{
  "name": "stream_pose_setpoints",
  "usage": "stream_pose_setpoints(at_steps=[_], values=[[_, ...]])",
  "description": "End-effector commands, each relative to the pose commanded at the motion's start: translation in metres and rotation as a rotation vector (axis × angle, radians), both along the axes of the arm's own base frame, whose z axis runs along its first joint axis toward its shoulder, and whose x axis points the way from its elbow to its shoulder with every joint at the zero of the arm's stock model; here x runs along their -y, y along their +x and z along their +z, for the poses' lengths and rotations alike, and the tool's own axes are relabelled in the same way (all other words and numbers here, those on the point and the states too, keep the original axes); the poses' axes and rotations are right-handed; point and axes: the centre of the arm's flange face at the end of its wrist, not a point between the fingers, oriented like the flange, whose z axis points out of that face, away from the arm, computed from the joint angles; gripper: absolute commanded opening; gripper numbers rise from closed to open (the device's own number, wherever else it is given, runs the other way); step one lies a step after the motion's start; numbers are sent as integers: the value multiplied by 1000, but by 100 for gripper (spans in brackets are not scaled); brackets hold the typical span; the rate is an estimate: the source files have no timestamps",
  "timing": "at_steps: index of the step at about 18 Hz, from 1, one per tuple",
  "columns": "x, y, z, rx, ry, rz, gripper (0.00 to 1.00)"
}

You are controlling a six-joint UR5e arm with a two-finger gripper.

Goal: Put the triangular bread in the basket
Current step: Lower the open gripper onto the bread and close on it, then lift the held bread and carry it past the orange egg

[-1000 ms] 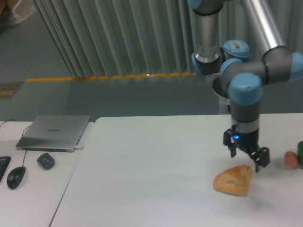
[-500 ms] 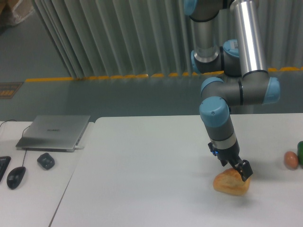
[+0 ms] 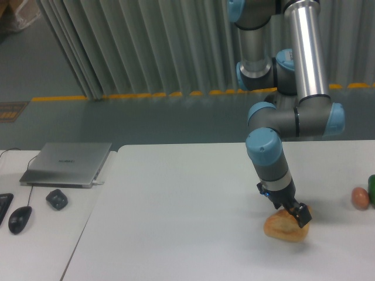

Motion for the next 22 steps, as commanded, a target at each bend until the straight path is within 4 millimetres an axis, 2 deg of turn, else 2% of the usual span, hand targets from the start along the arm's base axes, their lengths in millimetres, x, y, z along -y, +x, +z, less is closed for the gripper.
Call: stream_pose_setpoints(at_steps=[2,3,6,7,11,14,16,18,22], values=[[0,-1,0,-3,-6,0,56],[0,-1,1,-7,-6,3,40],[0,-2,6,-11,0,4,33],[0,-4,12,-9,12,9,26],[1,-9,24,-18,32,21,24],[12,-33,59,0,124,64,24],[25,-62,95,-13,203,116,24],[59,-98,130,-54,247,181,24],[76,-123,135,-59,250,169,24]])
